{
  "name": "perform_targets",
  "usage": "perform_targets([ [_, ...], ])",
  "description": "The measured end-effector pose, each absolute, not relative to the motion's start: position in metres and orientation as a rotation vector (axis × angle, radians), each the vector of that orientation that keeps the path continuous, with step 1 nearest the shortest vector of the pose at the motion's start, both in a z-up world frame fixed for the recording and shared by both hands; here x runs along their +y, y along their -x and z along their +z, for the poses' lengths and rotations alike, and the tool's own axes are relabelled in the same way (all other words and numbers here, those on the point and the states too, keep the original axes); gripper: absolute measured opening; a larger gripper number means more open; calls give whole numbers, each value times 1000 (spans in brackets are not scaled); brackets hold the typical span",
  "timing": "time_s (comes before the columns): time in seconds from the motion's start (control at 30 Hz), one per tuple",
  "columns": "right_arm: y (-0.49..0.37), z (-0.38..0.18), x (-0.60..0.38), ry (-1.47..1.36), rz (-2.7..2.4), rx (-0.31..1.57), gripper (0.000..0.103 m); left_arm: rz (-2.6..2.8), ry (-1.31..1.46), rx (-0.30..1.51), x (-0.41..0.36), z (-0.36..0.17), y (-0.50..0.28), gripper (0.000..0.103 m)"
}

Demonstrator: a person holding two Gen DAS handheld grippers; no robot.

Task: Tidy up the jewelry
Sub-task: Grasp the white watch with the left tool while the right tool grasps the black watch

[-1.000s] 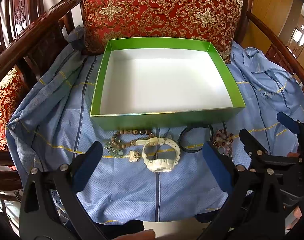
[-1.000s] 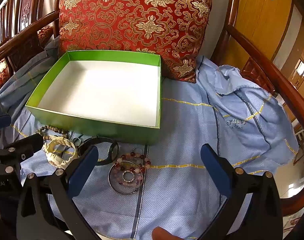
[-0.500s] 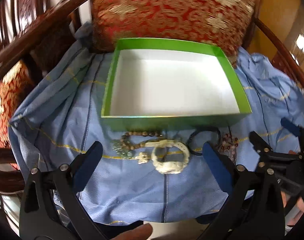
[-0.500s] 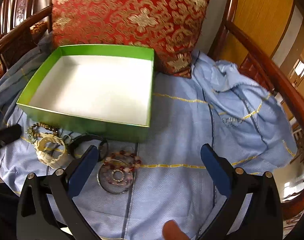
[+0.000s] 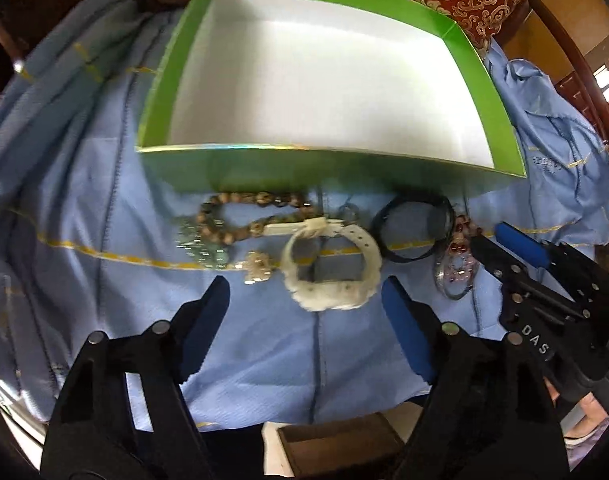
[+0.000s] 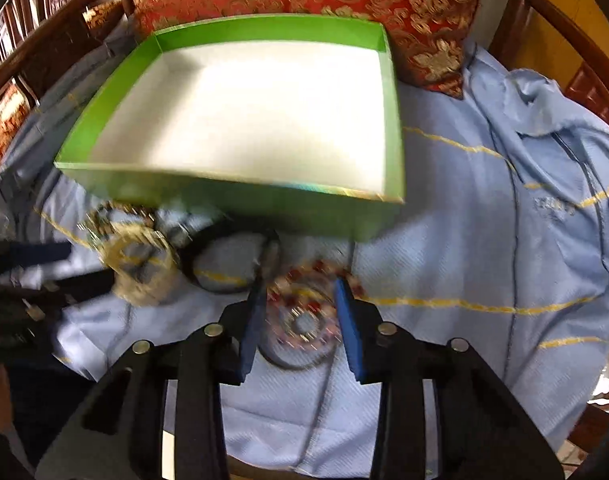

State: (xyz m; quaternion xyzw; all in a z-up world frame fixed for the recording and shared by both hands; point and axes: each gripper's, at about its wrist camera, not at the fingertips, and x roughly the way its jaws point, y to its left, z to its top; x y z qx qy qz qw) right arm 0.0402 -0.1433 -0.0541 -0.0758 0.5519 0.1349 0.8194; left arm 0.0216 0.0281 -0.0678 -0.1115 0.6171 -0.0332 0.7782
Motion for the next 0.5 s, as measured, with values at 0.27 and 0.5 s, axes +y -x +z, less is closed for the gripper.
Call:
perform_targets([
  [0.27, -56, -78, -123, 229, 252, 1221, 37, -102, 330, 1370, 23, -83, -32, 41],
  [0.5, -52, -74, -142, 175, 254, 1216, 16, -120, 322, 1346, 25, -71, -22, 27],
])
